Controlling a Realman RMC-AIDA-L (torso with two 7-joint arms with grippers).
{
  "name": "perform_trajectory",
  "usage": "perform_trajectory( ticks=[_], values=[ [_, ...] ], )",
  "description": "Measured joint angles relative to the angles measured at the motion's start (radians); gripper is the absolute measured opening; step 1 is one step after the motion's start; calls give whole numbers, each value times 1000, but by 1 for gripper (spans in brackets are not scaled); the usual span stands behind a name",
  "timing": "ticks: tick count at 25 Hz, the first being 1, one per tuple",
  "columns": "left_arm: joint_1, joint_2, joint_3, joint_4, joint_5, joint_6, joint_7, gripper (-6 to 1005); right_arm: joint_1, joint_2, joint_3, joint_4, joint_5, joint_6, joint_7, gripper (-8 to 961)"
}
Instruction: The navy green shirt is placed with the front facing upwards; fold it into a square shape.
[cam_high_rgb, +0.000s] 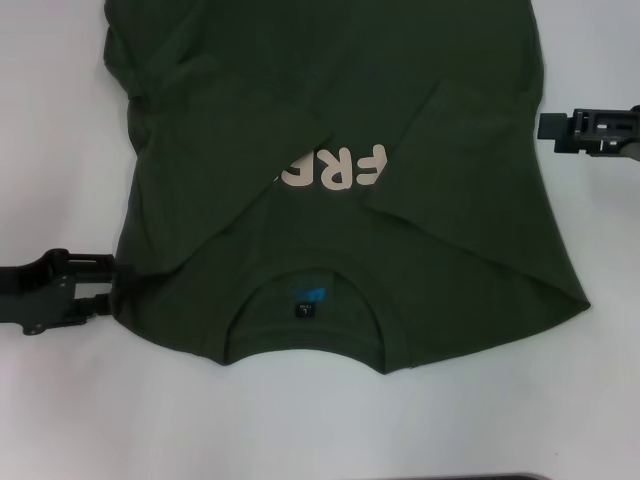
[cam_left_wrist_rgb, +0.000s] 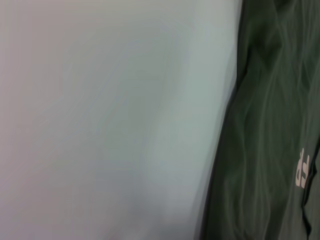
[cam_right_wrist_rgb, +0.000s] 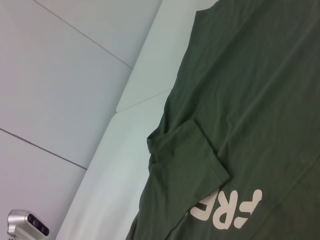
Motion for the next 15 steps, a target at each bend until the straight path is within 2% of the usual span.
perform_trajectory(
  ticks=[15],
  values=[
    [-14, -18, -3, 2, -2, 16, 3, 554, -1, 0, 0, 0, 4, -2, 0, 850]
  ],
)
